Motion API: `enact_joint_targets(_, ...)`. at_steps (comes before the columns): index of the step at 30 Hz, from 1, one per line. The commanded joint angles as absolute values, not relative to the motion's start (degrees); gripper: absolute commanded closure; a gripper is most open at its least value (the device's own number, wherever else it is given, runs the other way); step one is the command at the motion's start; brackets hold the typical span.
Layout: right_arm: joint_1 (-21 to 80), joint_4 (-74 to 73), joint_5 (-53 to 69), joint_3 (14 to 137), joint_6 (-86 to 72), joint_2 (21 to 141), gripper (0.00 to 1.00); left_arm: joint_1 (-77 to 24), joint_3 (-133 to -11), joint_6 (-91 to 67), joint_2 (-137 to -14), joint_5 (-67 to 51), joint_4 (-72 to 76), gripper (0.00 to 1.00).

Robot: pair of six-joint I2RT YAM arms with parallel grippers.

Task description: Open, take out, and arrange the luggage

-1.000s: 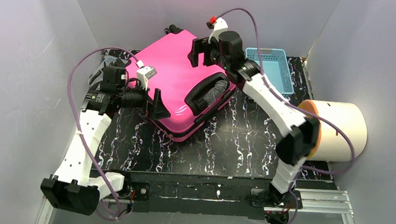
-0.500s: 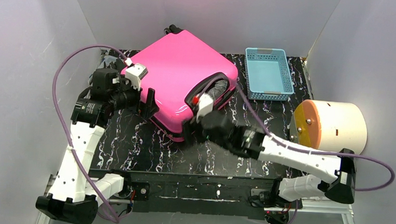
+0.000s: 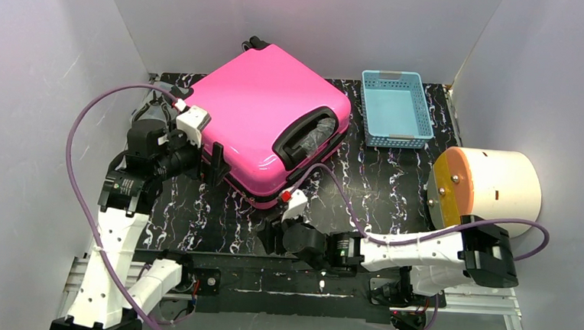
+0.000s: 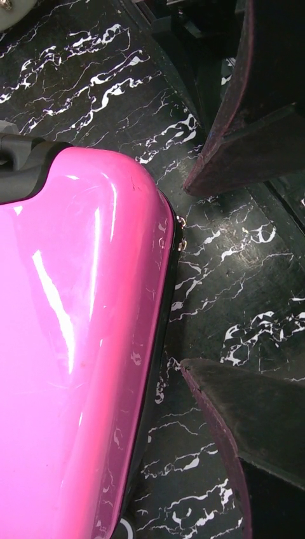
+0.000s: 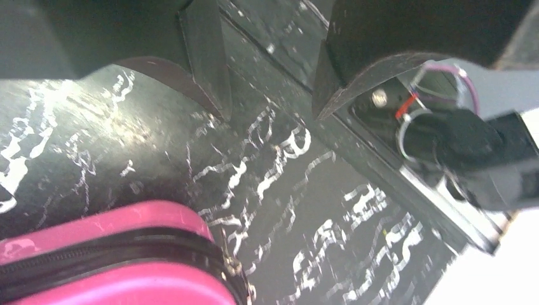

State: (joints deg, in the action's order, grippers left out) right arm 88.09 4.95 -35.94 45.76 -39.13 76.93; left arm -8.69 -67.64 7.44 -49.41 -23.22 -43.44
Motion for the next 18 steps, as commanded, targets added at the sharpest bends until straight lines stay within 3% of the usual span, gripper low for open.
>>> enact_joint_targets(1, 88.0, 25.9, -42.9, 45.5, -42.6, 80.5, 0.42, -8.3, -65.1, 5.2, -47.8, -25.3, -39.1, 0.02)
enact_joint_targets(6, 85.1, 27.9, -40.2, 49.3, -42.8, 88.9, 0.43, -8.3, -64.5, 4.9, -46.9, -26.9, -38.4, 0.02)
enact_joint_targets(10, 82.5, 25.2, -38.9, 51.3, -46.7, 92.2, 0.57, -8.3, -65.3, 5.5, -46.3, -26.5, -38.9, 0.02)
enact_joint_targets(18, 80.8, 24.7, -40.2, 52.7, -45.4, 95.8, 0.56, -8.3, -65.8, 5.5, -46.1, -28.7, -39.7, 0.02)
